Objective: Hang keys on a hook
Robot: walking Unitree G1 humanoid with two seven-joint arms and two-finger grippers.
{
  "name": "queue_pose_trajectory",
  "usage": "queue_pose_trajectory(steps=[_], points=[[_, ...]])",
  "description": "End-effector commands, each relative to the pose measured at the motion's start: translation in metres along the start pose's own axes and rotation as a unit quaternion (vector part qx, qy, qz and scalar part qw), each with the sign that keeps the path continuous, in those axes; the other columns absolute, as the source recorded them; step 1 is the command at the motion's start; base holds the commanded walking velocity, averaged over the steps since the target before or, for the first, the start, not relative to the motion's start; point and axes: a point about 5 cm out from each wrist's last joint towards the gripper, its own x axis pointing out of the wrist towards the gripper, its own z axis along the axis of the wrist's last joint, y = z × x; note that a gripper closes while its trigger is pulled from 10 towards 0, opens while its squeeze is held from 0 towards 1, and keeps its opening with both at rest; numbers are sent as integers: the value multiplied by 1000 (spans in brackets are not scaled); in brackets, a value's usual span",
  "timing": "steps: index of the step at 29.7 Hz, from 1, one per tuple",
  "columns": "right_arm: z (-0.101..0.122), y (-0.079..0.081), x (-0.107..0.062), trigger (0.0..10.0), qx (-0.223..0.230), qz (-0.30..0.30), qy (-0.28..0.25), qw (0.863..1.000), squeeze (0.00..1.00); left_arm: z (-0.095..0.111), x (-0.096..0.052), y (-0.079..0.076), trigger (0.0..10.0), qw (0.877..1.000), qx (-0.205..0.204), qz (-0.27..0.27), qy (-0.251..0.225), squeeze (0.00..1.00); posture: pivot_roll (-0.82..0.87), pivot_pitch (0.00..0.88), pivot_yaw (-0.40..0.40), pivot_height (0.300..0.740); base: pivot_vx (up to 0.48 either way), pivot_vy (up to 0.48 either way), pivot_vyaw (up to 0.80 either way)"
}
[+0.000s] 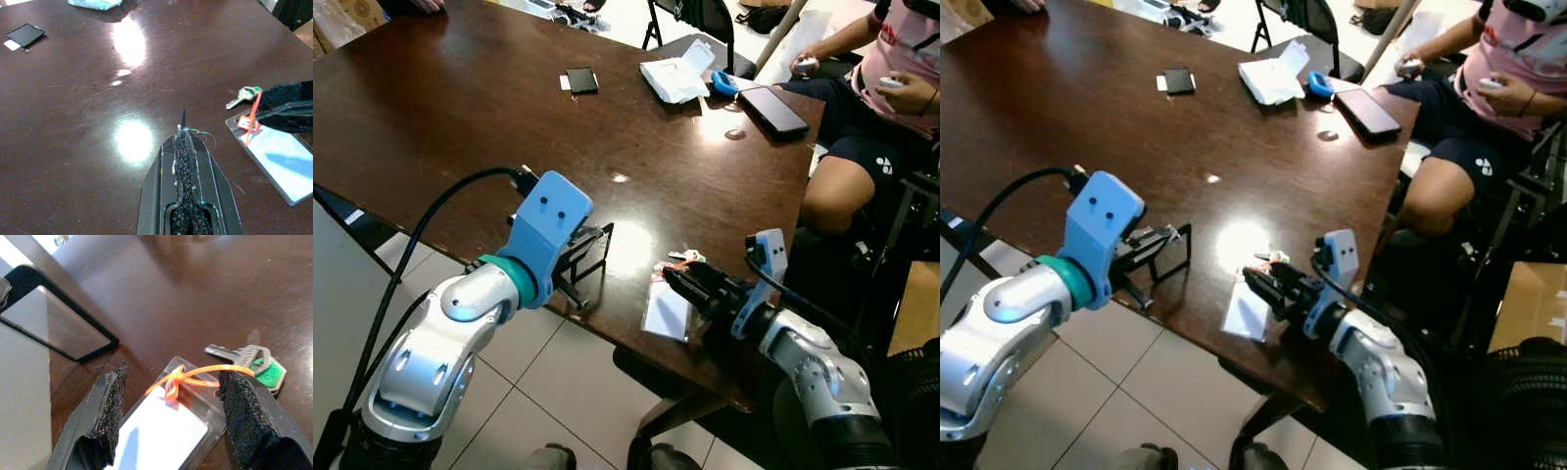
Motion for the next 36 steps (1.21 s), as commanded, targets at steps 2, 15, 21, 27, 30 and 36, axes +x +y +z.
queue_pose_trajectory(steps=[2,15,21,27,30,36], points=[[-7,-7,-3,10000,21,-25,3,999,0,-4,-2,-3,10000,1000,-5,-6,11,0,108,116,59,740,0,0,0],[-1,-10,18,10000,71,-42,-34,996,0,-3,-2,-2,10000,1000,-7,-2,12,0,123,123,62,740,0,0,0],[-1,-13,19,0,77,-49,-37,995,0,-3,-2,-2,10000,1000,-8,-1,12,0,124,124,64,740,0,0,0],[-1,-15,20,0,86,-55,-43,994,0,-3,-2,-2,10000,1000,-8,0,12,0,125,124,66,740,0,0,0],[-1,-16,20,0,88,-57,-45,993,0,-3,-2,-2,10000,1000,-9,-1,13,0,125,124,66,740,0,0,0],[1,-18,22,0,91,-61,-48,993,0,-3,-2,-2,10000,1000,-8,0,13,0,130,126,68,740,0,0,0]])
